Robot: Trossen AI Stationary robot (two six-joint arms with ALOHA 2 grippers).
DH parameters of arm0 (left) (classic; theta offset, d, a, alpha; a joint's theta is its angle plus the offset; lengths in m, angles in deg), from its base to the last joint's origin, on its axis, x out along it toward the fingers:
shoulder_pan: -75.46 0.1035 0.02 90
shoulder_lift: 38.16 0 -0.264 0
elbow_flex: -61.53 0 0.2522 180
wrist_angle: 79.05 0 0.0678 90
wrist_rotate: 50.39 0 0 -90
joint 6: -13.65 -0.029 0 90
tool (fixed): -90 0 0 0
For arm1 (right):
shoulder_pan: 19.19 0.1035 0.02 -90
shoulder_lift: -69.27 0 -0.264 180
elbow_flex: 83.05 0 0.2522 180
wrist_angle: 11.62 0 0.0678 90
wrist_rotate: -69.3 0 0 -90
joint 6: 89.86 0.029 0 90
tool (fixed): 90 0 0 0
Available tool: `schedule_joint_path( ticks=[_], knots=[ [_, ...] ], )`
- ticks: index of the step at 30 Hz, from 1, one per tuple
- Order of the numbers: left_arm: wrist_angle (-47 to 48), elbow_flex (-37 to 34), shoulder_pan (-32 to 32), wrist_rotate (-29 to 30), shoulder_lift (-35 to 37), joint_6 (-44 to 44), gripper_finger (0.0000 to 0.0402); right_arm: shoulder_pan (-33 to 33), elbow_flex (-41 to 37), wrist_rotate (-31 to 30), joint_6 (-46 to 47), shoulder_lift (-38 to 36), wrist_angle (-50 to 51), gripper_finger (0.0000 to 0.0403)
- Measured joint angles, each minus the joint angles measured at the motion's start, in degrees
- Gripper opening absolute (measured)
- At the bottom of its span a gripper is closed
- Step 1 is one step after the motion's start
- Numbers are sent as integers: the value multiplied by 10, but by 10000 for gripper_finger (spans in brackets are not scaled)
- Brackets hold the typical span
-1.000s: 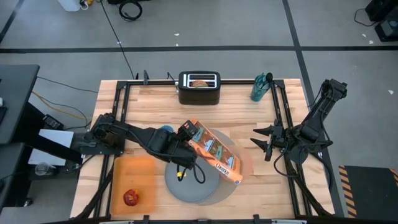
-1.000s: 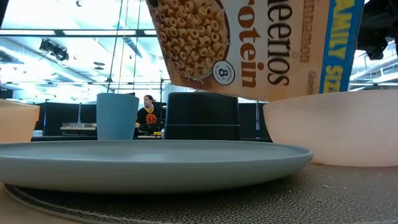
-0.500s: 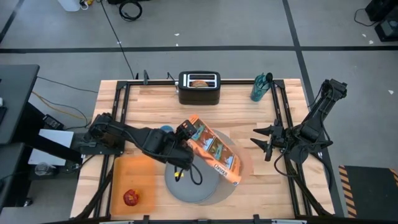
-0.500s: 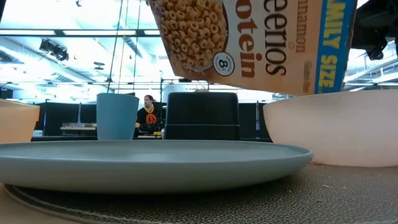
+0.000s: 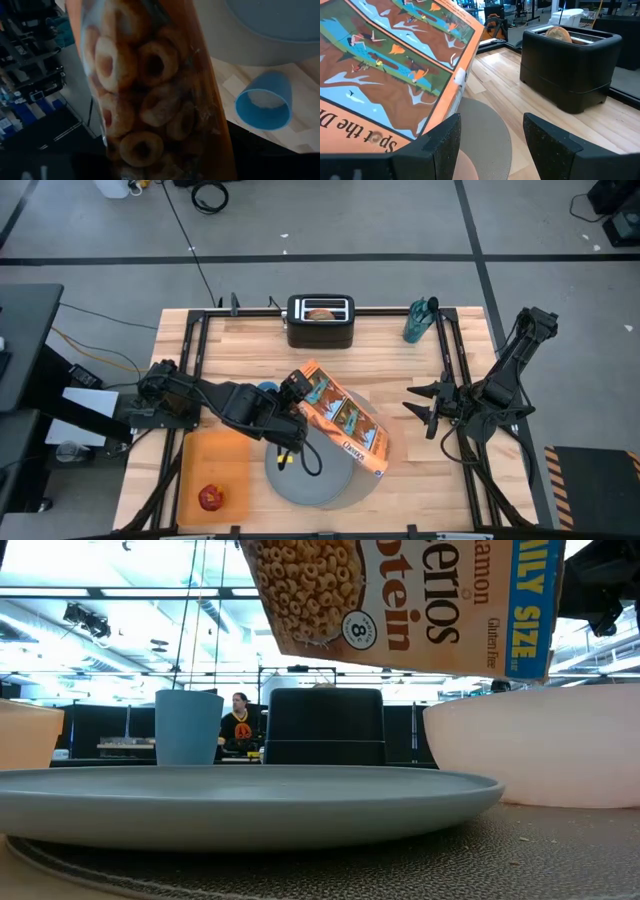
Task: Arrange a breakfast setting
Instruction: Pour the cereal from the yellow cereal box into the orange bowl
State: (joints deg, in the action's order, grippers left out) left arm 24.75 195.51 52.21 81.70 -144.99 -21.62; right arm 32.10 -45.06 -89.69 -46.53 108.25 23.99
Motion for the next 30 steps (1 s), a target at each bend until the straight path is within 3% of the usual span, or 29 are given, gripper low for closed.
schedule_joint_path(
  ticks=[30],
  knots=[
    [0, 0, 0, -16, -10, 18, 212, -1, 0, -3, -5, 0, -4, 222]
  ],
)
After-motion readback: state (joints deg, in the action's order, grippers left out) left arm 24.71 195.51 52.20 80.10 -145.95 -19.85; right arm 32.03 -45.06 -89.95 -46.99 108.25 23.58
